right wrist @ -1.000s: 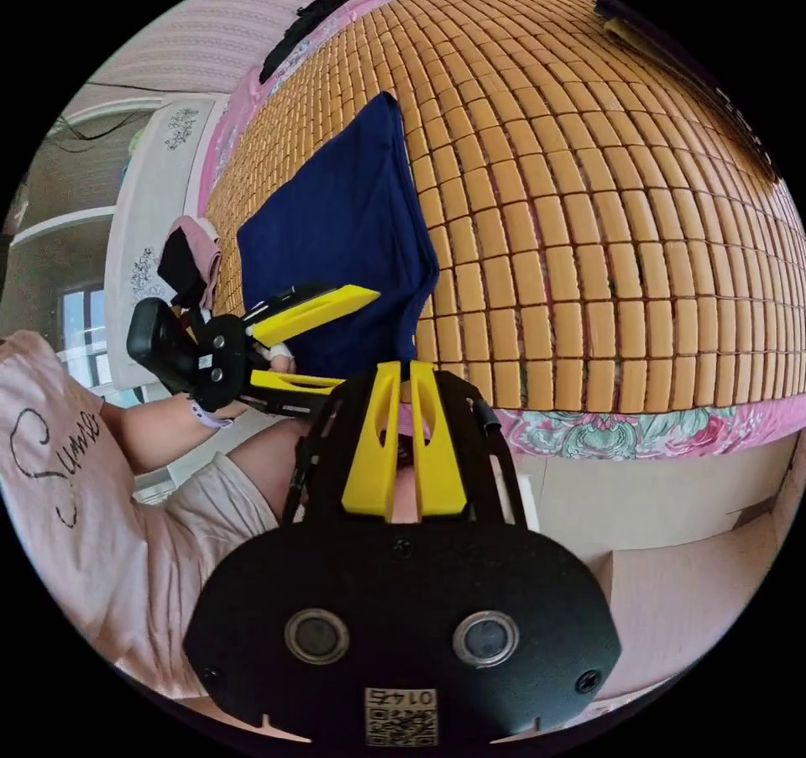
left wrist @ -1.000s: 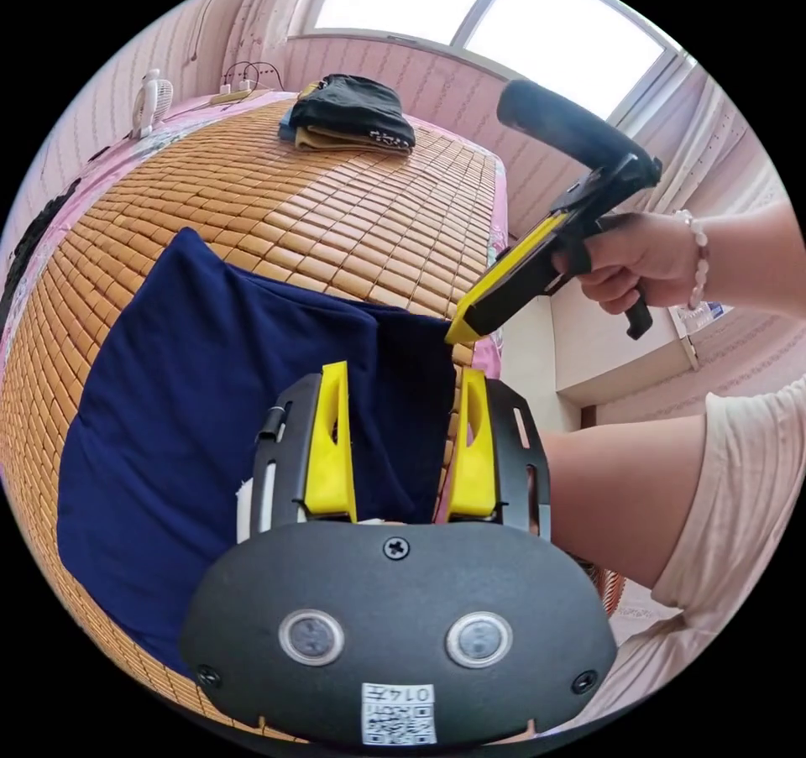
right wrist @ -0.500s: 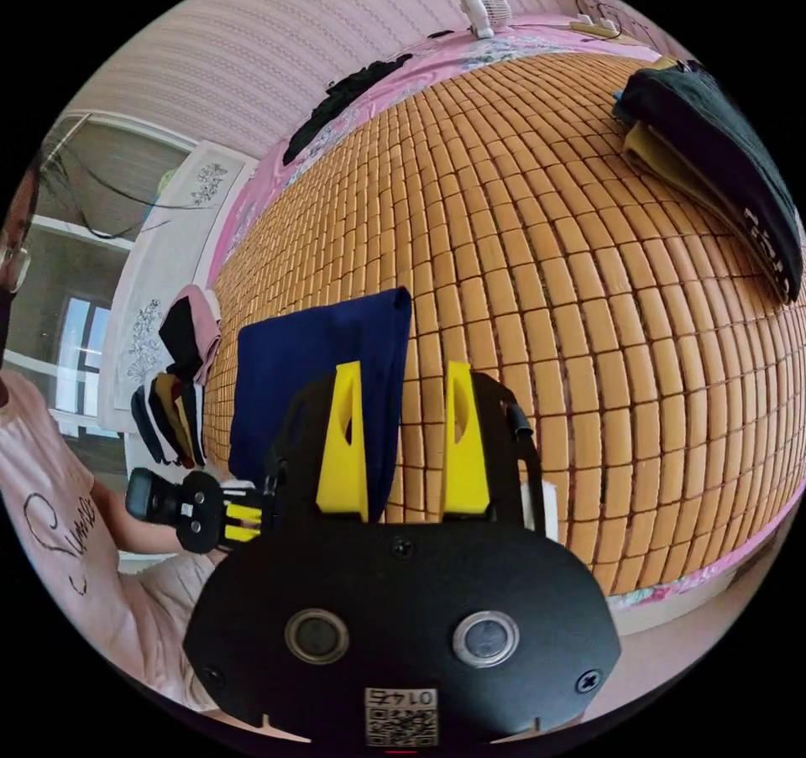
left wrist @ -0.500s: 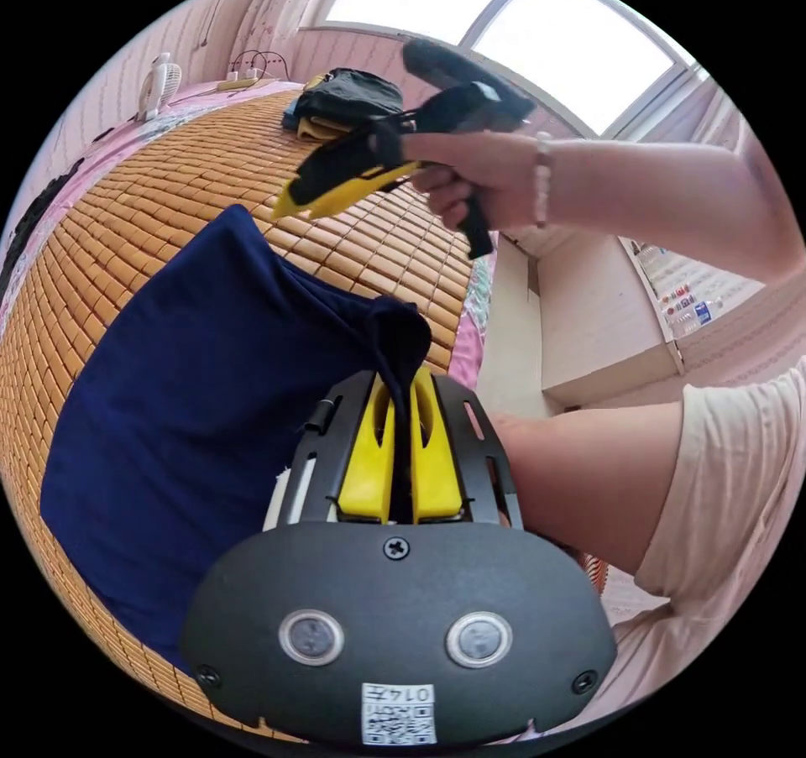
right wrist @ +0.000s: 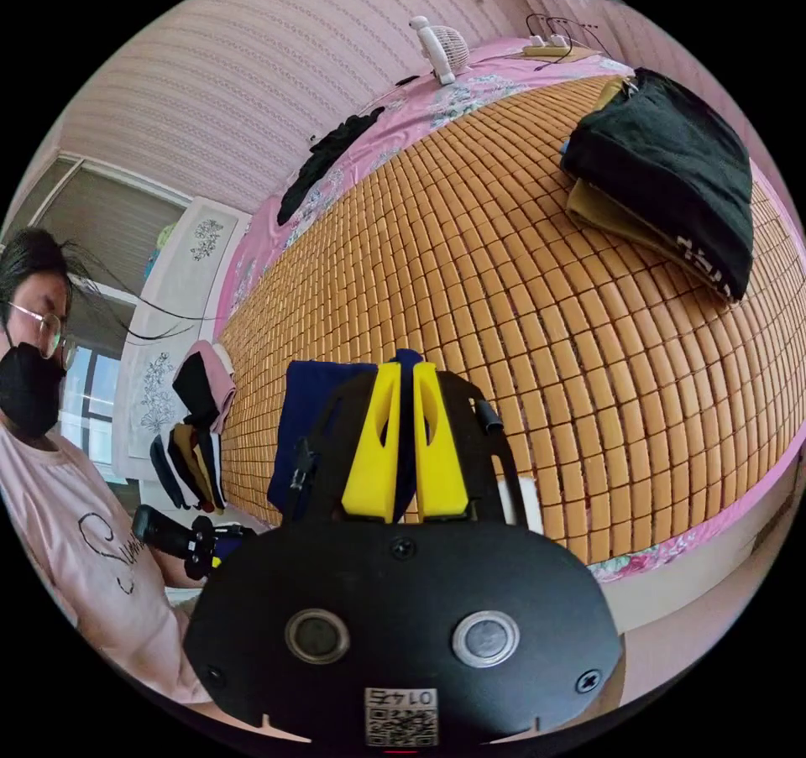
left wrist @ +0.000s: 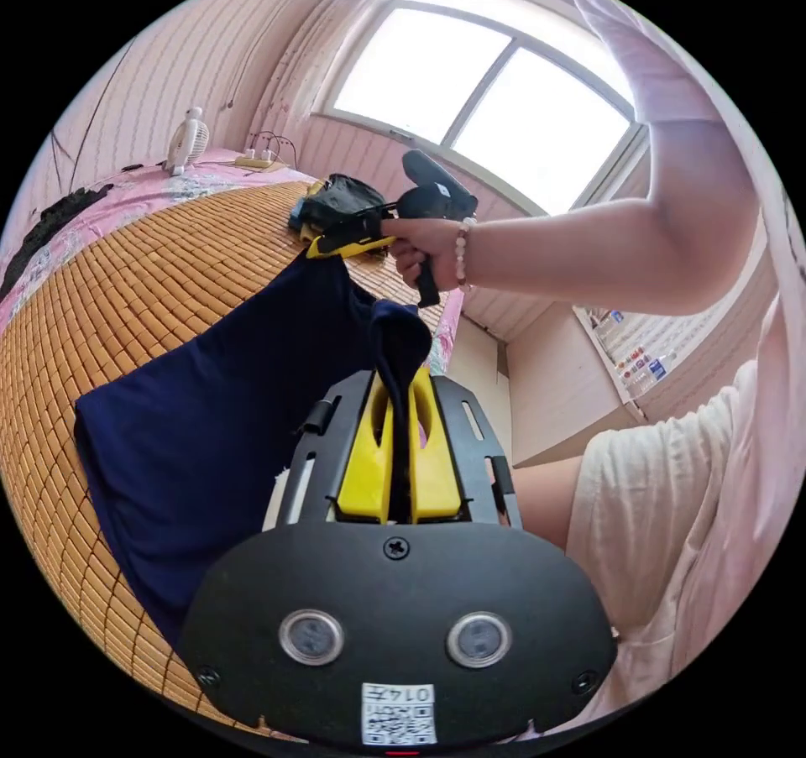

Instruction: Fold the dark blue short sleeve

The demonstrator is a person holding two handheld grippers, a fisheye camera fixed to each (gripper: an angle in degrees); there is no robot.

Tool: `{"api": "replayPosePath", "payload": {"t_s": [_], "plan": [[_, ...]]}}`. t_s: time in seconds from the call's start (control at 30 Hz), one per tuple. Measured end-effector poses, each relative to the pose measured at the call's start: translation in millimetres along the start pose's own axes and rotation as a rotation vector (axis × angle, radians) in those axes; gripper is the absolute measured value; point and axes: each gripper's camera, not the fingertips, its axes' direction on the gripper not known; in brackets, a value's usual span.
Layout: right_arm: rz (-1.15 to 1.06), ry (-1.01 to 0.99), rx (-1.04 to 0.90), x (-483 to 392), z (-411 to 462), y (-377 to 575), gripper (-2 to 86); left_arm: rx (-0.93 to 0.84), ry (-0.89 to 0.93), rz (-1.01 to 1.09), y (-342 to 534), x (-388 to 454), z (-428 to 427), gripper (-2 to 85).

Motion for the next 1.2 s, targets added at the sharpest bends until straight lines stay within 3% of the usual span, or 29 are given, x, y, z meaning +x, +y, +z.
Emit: {"api": "replayPosePath", "payload": {"t_s": [0.2, 0.37, 0.57, 0.93, 1.2], "plan": [[-0.115, -0.073, -0.051, -85, 25, -30, 3.5, 0.114, 0.018, -0.110, 23, -26, -61, -0.1], [-0.201, -0.200, -0.091, -163, 124, -34, 8.6, 0.006, -0.166, -0.482, 93, -92, -124, 2.5], [-0.357, -0.068, -0.163, -211, 195, -29, 9.5, -0.166, -0.275, -0.732, 169, -131, -151, 6.6], [-0.764, 0.292, -0.417, -280, 319, -25, 13.2, -0.138, -0.246, -0.900, 200, -141, -188, 7.3], [-0.760, 0.141, -0.430, -295, 330, -21, 4.8, -0.071, -0.353, -0.822, 180, -168, -184, 13.2]]}}
